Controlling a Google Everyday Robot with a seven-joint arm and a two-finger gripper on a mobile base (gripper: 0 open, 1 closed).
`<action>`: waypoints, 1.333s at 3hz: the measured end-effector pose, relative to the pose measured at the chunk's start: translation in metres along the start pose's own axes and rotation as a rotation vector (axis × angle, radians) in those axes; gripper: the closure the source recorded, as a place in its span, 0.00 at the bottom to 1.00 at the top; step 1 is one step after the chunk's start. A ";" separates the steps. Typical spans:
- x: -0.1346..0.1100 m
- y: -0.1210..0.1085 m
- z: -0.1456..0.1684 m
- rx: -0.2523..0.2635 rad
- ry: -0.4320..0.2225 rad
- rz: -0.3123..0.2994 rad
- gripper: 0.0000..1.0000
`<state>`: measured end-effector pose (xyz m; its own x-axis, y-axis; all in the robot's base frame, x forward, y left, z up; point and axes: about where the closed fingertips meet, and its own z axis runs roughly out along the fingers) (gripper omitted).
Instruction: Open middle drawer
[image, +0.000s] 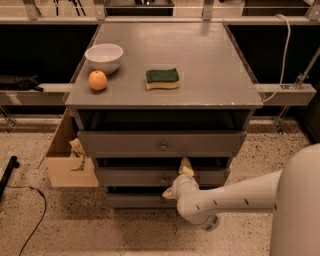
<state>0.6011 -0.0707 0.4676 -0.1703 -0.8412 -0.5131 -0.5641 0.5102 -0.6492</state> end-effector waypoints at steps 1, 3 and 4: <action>0.022 -0.013 0.010 -0.041 -0.010 0.148 0.00; 0.051 -0.026 0.024 -0.126 -0.019 0.421 0.00; 0.051 -0.026 0.024 -0.129 -0.020 0.426 0.00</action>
Offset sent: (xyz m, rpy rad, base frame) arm 0.0344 -0.0633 -0.0224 0.4986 0.2214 -0.1852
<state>0.6268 -0.1229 0.4448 -0.3946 -0.5568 -0.7309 -0.5433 0.7829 -0.3032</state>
